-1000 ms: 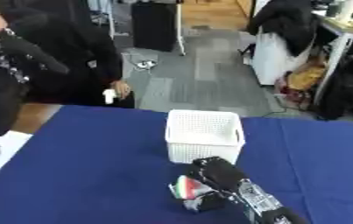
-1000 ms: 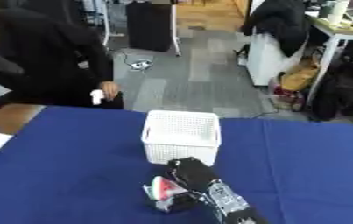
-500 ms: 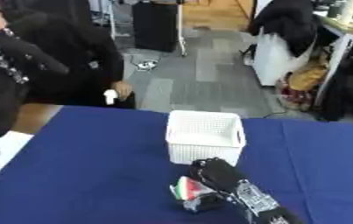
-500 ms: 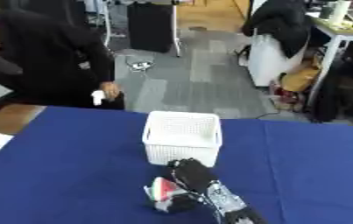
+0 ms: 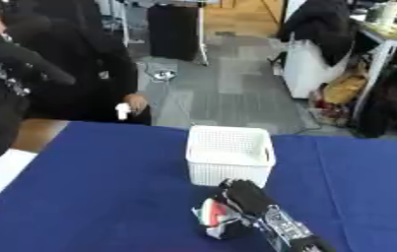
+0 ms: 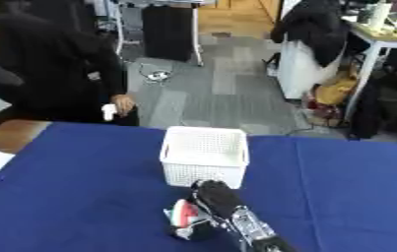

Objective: Pick up objects on the table and place them in the box.

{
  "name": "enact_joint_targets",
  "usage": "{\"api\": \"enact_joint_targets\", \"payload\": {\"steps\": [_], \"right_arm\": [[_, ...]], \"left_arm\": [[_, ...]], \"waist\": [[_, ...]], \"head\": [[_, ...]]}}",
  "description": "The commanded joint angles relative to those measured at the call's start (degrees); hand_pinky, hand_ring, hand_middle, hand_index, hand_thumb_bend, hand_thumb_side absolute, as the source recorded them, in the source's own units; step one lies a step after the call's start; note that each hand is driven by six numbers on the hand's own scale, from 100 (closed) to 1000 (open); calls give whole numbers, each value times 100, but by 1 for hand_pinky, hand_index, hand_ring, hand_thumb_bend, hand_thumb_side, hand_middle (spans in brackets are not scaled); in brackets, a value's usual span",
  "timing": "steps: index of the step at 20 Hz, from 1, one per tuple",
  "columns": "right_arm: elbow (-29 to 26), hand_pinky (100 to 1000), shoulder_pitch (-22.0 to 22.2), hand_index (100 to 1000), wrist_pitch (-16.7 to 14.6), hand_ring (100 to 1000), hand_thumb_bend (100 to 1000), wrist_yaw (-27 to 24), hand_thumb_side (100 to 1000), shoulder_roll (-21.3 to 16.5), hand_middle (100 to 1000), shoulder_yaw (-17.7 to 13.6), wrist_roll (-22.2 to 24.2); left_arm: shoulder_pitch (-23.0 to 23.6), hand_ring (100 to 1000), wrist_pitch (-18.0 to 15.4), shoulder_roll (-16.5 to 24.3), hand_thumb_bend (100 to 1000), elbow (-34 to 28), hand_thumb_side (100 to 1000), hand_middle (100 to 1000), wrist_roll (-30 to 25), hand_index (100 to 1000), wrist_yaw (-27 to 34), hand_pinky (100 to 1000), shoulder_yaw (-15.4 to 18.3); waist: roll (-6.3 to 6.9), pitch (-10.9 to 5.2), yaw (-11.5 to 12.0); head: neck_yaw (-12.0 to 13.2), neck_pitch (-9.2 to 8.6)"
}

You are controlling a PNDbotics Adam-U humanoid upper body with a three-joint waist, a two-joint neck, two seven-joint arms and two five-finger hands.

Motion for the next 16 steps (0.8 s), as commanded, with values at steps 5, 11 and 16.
{"api": "enact_joint_targets", "payload": {"steps": [5,11,16], "right_arm": [[-121,100,-39,376,-335,100,560,-748,472,-117,194,-13,-819],[-140,100,-7,411,-412,100,564,-915,413,-106,205,-13,-1121],[-295,100,26,429,-357,100,568,-1184,411,-89,210,-26,-1081]], "left_arm": [[-100,580,-1,66,127,-95,847,721,-31,674,14,610,5],[-94,580,3,66,127,-91,848,721,-49,674,19,610,7],[-91,580,7,69,127,-91,848,721,-54,674,25,610,7]], "waist": [[26,-38,-14],[25,-38,-12],[24,-41,-12]], "head": [[-75,-58],[-87,-66],[-97,-72]]}}
